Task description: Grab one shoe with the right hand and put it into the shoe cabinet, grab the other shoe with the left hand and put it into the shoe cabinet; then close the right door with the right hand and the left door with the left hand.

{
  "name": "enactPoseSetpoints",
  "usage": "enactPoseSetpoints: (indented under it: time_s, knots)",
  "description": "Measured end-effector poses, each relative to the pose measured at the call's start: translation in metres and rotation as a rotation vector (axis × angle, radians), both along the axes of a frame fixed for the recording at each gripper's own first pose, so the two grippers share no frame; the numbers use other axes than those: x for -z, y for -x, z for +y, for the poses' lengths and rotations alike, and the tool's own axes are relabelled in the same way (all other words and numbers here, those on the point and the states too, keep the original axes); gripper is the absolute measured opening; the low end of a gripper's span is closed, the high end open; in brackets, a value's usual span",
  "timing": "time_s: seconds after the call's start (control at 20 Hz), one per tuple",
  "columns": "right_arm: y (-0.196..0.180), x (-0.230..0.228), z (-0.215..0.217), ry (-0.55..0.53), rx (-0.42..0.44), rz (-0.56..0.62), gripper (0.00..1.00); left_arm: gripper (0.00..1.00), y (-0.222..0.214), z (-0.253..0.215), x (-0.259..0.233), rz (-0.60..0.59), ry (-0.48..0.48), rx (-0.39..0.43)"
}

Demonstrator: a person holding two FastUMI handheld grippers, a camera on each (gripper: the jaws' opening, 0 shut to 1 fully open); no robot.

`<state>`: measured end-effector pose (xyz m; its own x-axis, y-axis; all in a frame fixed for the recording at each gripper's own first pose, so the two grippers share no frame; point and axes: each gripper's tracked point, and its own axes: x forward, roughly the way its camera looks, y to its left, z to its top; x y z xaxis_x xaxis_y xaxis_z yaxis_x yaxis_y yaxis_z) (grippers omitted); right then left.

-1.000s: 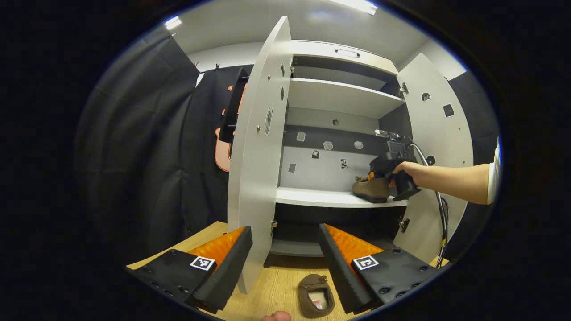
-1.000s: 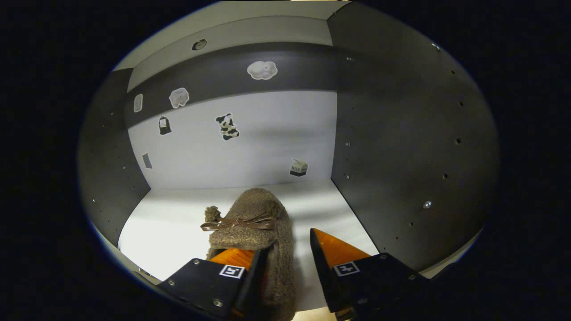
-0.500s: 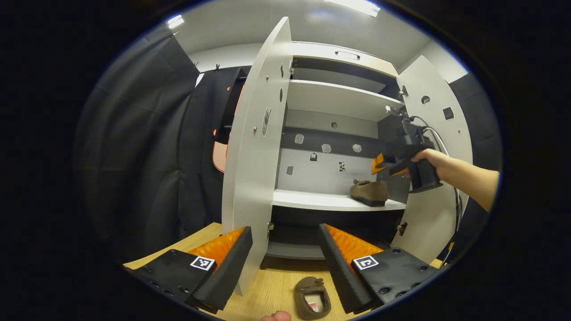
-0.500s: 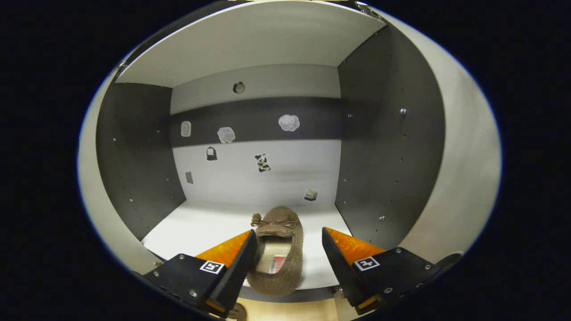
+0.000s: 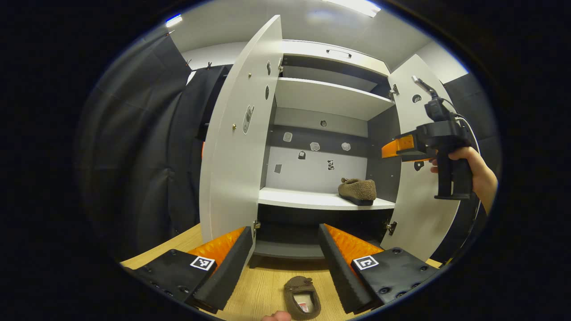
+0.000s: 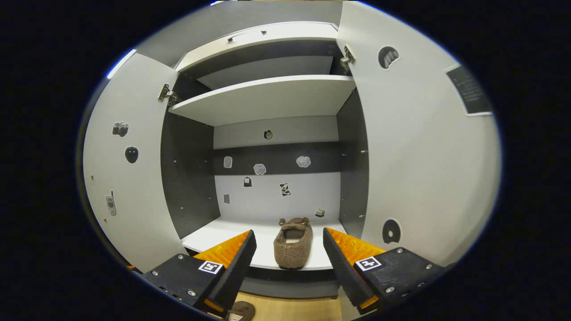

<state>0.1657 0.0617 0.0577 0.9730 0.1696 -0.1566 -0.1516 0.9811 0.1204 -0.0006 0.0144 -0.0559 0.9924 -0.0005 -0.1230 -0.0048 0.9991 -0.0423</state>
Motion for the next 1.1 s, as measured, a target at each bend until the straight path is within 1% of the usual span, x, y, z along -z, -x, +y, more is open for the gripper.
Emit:
enactPoseSetpoints:
  time_s: [0.05,0.1,0.15,0.2,0.35,0.4,0.6,0.65,0.7,0.8,0.9,1.0,1.1]
  knots:
    - [0.011,0.002,-0.004,0.005,0.009,-0.011,0.92,0.97,-0.001,-0.002,0.001,0.004,-0.001,0.005]
    - [0.023,0.006,-0.009,0.010,0.022,-0.017,0.89,0.97,0.000,-0.005,0.004,0.009,-0.002,0.009]
    - [0.033,0.013,-0.013,0.012,0.030,-0.012,0.92,0.97,0.001,-0.007,0.006,0.014,-0.001,0.012]
    - [0.045,0.020,-0.016,0.006,0.033,-0.006,0.92,0.99,0.001,-0.009,0.008,0.019,-0.001,0.015]
    - [0.075,0.034,-0.025,-0.021,0.033,-0.039,0.92,0.99,0.004,-0.011,0.021,0.047,-0.003,0.016]
    - [0.085,0.042,-0.029,-0.020,0.038,-0.053,0.92,0.97,0.005,-0.011,0.027,0.061,-0.007,0.014]
    - [0.118,0.076,-0.042,0.021,0.066,-0.061,0.92,0.97,0.011,-0.010,0.052,0.125,-0.014,0.011]
    - [0.125,0.082,-0.044,0.018,0.071,-0.060,0.92,0.99,0.011,-0.010,0.059,0.145,-0.013,0.014]
    - [0.131,0.087,-0.044,0.009,0.075,-0.059,0.92,0.97,0.011,-0.012,0.068,0.169,-0.012,0.021]
    - [0.139,0.095,-0.043,-0.007,0.073,-0.053,0.92,0.97,0.005,-0.010,0.084,0.209,-0.001,0.021]
    - [0.143,0.101,-0.045,0.002,0.074,-0.048,0.92,0.97,-0.001,-0.011,0.103,0.258,0.021,0.032]
    - [0.146,0.104,-0.045,0.001,0.075,-0.043,0.92,0.97,-0.001,-0.009,0.140,0.350,0.034,0.037]
    - [0.148,0.110,-0.043,-0.009,0.067,-0.029,0.92,0.97,0.002,-0.012,0.180,0.445,0.078,0.044]
